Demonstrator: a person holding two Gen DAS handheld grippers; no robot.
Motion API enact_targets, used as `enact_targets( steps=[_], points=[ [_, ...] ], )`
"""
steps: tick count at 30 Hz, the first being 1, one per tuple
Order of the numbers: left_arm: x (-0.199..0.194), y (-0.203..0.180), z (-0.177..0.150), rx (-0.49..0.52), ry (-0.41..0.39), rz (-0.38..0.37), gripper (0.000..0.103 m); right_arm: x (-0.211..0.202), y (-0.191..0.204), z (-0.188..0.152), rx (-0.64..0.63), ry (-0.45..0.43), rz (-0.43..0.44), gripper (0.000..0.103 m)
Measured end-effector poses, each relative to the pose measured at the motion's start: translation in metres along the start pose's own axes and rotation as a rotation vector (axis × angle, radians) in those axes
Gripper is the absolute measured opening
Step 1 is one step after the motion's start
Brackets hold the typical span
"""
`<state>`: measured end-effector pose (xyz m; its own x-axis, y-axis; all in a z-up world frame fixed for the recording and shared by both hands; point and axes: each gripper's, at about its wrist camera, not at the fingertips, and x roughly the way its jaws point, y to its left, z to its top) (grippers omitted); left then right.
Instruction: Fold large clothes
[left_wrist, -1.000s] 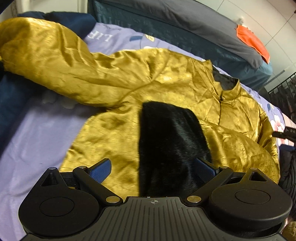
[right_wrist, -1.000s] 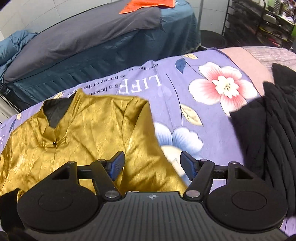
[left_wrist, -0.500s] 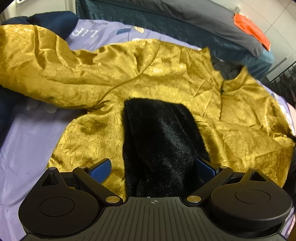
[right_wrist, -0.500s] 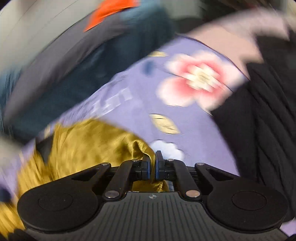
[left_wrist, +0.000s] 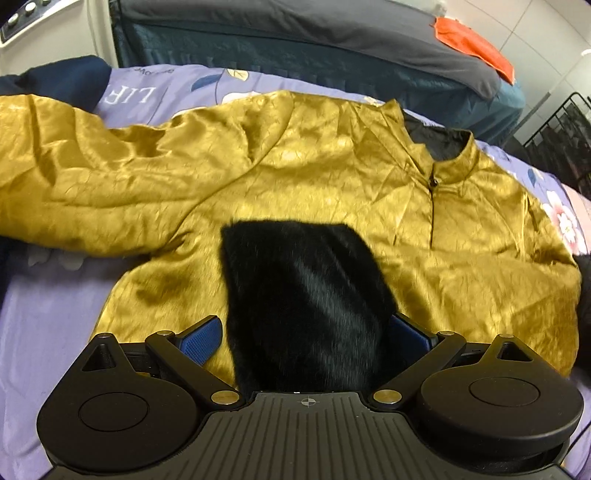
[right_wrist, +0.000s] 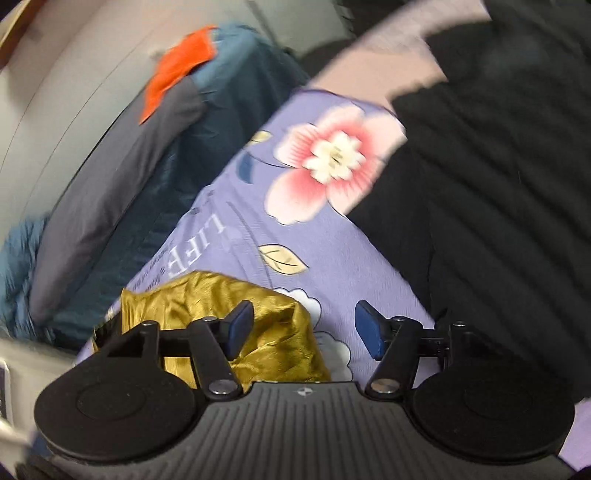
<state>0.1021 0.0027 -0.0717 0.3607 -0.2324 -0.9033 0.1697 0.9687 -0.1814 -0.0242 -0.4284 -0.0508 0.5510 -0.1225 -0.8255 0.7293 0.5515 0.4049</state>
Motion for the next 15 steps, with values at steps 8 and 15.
enact_targets(
  steps=[8,15],
  points=[
    [0.022,-0.006,0.007,0.013,0.05,0.0,0.096,0.005,0.021,-0.029,-0.197,0.111,0.004,0.078],
    [-0.027,-0.061,0.009,0.389,-0.19,0.074,0.067,0.003,-0.008,-0.048,-0.069,0.168,-0.021,0.079]
  ],
)
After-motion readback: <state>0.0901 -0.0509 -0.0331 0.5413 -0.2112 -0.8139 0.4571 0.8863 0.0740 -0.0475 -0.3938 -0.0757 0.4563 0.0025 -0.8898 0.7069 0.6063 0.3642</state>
